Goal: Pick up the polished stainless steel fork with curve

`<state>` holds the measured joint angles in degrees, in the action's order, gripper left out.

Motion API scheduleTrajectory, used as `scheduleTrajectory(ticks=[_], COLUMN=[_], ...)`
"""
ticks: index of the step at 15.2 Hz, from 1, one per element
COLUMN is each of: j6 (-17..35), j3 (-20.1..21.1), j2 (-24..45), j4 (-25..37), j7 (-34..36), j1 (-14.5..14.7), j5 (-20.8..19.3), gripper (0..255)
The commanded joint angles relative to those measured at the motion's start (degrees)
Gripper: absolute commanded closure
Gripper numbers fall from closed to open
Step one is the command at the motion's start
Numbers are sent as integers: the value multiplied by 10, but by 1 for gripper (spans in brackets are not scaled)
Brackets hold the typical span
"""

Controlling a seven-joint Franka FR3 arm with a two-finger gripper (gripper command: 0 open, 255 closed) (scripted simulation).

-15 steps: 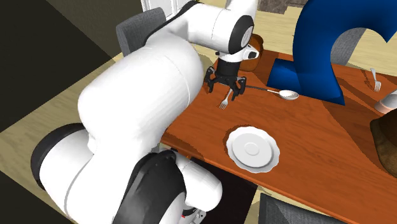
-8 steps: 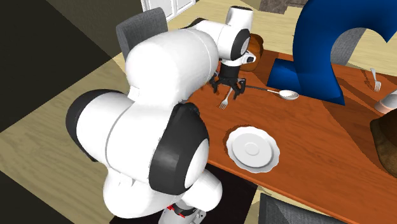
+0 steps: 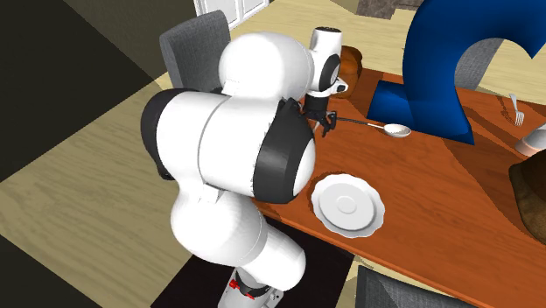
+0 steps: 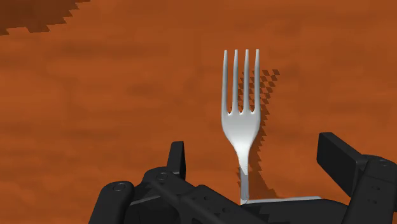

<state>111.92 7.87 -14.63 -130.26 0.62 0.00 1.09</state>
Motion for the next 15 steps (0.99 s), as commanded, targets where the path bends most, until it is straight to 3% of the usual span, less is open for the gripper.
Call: scheduleTrajectory(ticks=[1, 7, 8, 15], j6=[18, 54, 55, 51], j3=[1, 2, 3, 0], j2=[7, 20, 20, 19], j4=[-10, -34, -35, -32], j7=[1, 3, 3, 0], j1=[0, 0, 0, -1], j5=[-1, -2, -2, -3], gripper=[0, 0, 255, 255])
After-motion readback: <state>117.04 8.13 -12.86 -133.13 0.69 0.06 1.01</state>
